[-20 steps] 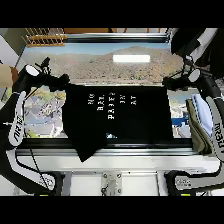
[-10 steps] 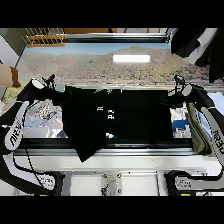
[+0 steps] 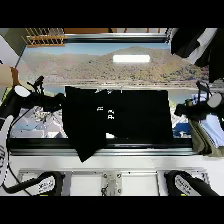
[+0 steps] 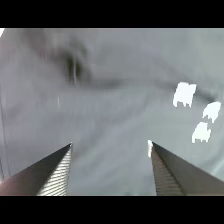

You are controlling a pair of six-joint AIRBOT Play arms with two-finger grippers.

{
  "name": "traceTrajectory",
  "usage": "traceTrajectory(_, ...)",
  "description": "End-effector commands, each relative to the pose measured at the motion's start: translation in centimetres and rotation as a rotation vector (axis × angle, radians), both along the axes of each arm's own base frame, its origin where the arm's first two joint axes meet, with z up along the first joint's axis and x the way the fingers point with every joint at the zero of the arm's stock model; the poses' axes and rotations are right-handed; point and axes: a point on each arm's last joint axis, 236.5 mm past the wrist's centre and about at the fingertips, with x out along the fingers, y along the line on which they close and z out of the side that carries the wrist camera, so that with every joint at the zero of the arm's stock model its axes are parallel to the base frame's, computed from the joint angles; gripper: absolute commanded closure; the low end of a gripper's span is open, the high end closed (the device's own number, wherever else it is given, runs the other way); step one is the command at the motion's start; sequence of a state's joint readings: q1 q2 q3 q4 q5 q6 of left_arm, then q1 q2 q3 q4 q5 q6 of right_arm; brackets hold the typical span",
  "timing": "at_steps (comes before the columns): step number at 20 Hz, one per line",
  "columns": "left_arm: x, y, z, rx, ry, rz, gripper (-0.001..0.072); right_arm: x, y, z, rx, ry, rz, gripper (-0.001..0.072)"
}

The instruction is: Fold the clothes and pants, and hang the long-sleeved shirts on hangers.

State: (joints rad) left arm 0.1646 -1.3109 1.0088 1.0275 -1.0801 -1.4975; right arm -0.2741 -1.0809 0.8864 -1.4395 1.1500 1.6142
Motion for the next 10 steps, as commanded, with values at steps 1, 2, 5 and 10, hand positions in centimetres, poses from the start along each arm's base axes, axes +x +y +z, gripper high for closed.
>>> traceTrajectory(1, -4.7, -1.7, -1.3, -0.006, 0.037, -0.025, 0.0213, -8.6, -0.2, -4.2, 0.108, 0.163, -0.274, 0.0117)
traceTrajectory(2, -5.4, -2.3, -1.7, -0.003, 0.038, -0.036, 0.0213, -9.8, 0.3, -5.6, 0.154, 0.185, -0.347, 0.0117)
traceTrajectory(5, -6.5, -3.7, -2.4, 0.011, 0.017, -0.063, 0.0213, -10.1, 2.8, -8.5, 0.299, 0.156, -0.482, 0.0118)
traceTrajectory(10, -7.0, -5.2, -2.6, 0.014, 0.014, -0.108, 0.0214, -7.7, 4.3, -9.9, 0.342, 0.062, -0.508, 0.0118)
